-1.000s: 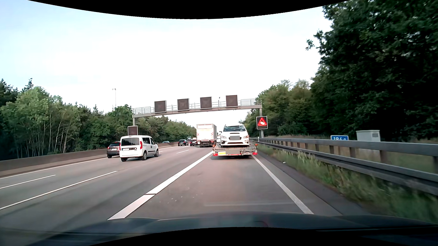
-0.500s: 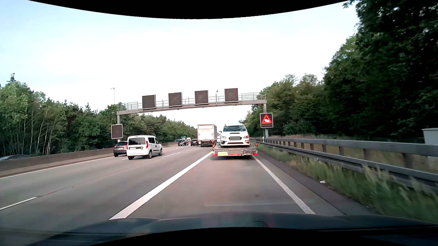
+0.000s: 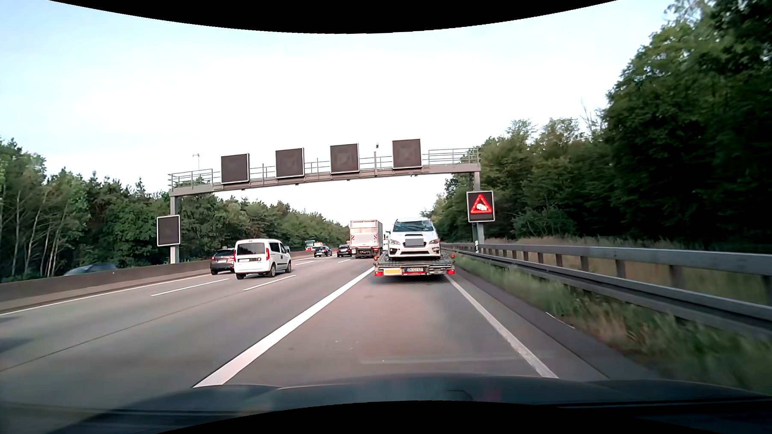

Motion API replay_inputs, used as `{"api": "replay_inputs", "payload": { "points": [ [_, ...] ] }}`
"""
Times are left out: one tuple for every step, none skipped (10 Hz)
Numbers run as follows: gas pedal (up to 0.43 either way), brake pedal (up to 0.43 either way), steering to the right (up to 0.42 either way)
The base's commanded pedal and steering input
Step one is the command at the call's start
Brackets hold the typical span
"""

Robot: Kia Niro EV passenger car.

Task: Follow the waypoints while adhering to traffic rules and regulations

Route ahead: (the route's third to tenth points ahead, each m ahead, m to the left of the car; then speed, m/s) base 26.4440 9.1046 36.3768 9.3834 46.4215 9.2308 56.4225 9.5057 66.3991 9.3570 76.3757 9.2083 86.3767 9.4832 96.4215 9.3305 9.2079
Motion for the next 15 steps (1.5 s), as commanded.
{"api": "replay_inputs", "payload": {
  "points": [
    [0.0, 0.0, -0.003],
    [0.0, 0.0, -0.003],
    [0.0, 0.0, -0.003],
    [0.0, 0.0, -0.004],
    [0.0, 0.0, -0.003],
    [0.0, 0.0, -0.003],
    [0.0, 0.0, -0.004],
    [0.0, 0.0, -0.004],
    [0.0, 0.0, -0.003],
    [0.0, 0.0, -0.004],
    [0.0, 0.0, -0.004],
    [0.0, 0.0, -0.004],
    [0.0, 0.0, -0.003],
    [0.0, 0.0, -0.004],
    [0.0, 0.0, -0.004]
  ]
}}
